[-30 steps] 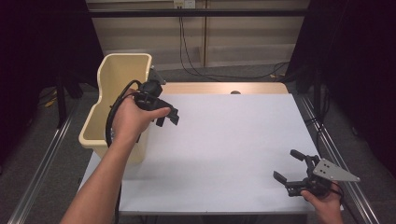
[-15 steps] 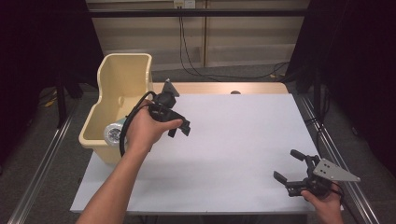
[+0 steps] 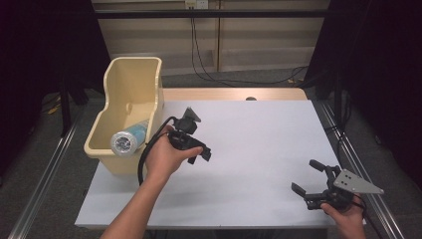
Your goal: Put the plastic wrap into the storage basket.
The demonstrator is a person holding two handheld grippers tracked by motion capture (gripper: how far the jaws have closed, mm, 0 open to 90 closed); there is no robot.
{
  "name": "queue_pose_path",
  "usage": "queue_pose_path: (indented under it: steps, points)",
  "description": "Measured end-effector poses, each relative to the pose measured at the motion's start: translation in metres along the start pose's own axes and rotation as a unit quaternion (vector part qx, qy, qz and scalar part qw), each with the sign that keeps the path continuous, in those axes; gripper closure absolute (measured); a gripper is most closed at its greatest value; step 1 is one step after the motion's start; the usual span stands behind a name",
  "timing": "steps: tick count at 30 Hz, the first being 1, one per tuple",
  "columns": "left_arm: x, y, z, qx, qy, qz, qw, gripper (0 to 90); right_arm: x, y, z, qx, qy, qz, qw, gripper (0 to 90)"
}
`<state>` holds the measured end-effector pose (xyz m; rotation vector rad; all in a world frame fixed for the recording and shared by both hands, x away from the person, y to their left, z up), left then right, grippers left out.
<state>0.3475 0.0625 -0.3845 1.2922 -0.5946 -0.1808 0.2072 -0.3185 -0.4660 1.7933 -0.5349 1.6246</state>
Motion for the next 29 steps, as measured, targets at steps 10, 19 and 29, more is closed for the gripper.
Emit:
queue_pose_path:
  steps: [10, 19, 29]
  points:
    - [-0.028, -0.034, 0.002, 0.0, -0.014, 0.026, 0.9996, 16.8, 0.0, 0.0, 0.0, 0.001, 0.0, 0.0, 1.0, 0.0]
    - [-0.06, -0.043, 0.001, 0.018, -0.042, 0.2, 0.9788, 14.6, 0.0, 0.0, 0.0, 0.0, 0.001, 0.0, 1.0, 0.0]
    - [-0.086, -0.045, -0.004, 0.06, -0.068, 0.37, 0.9244, 10.3, 0.0, -0.001, -0.001, 0.0, 0.004, -0.003, 1.0, 0.0]
Point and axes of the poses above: each handheld gripper's, and its own axes: y roughly backward along the jaws, x roughly out of its top, z roughly to its right, the point moved 2 cm from there along -y, roughly forward along the jaws, and after that the axes turned 7 degrees about x, right-handed, at the moved point
